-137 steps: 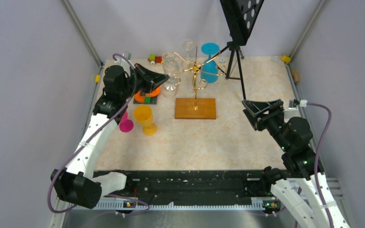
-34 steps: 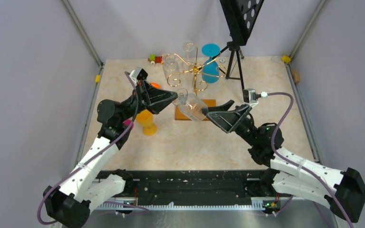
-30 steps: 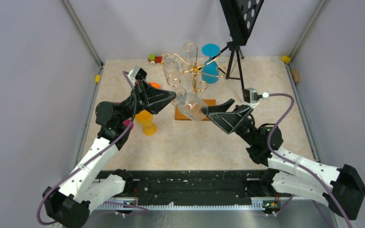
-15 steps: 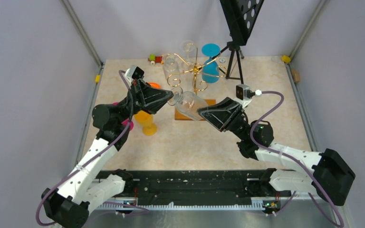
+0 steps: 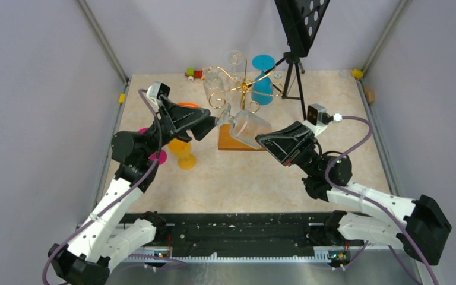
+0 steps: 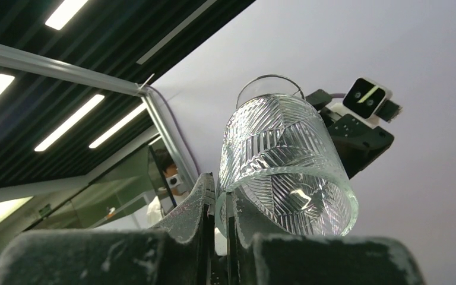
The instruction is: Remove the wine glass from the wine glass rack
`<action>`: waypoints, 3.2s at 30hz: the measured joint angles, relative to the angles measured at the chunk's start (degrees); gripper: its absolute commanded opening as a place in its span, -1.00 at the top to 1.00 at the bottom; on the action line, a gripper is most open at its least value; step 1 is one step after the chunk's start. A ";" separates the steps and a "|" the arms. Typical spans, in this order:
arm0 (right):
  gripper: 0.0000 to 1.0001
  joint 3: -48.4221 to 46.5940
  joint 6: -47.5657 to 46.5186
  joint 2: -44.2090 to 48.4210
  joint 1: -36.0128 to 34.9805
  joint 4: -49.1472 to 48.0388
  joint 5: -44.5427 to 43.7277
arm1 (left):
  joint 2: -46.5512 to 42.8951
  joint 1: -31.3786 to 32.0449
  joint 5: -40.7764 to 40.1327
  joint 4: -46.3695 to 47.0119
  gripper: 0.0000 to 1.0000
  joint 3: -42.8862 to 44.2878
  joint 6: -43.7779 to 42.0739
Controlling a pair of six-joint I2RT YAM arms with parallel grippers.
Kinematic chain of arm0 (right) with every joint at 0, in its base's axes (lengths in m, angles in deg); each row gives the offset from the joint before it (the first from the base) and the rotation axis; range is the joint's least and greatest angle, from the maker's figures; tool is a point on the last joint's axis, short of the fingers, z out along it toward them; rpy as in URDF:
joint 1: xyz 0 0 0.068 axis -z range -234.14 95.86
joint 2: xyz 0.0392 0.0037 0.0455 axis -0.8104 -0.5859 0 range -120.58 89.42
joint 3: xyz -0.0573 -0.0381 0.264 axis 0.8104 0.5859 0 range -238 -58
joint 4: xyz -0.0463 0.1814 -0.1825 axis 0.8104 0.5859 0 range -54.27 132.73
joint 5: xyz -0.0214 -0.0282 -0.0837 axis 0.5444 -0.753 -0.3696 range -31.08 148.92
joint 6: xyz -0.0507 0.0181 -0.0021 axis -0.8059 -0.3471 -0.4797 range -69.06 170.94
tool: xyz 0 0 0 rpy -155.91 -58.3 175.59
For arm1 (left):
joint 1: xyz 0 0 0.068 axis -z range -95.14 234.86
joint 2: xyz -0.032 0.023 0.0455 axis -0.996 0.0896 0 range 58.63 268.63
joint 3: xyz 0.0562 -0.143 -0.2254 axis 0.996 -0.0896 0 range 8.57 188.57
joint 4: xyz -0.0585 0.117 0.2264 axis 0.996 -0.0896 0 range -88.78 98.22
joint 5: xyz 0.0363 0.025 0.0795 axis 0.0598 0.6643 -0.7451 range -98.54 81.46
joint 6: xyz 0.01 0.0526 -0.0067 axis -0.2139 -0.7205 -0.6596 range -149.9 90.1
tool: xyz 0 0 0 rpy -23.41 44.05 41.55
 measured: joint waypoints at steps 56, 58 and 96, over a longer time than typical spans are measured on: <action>1.00 -71.82 -43.85 -59.10 -18.64 129.57 -32.76 | -5.57 -0.76 -68.13 -71.89 -0.64 25.55 -82.75; 1.00 -72.94 -44.02 -59.60 -18.64 130.16 -33.16 | -5.81 -0.76 -68.74 -71.89 -0.64 25.55 -82.84; 0.46 -76.89 -44.65 -50.53 -17.59 130.33 -37.20 | -8.20 -0.76 -67.14 -72.98 -0.65 25.79 -82.79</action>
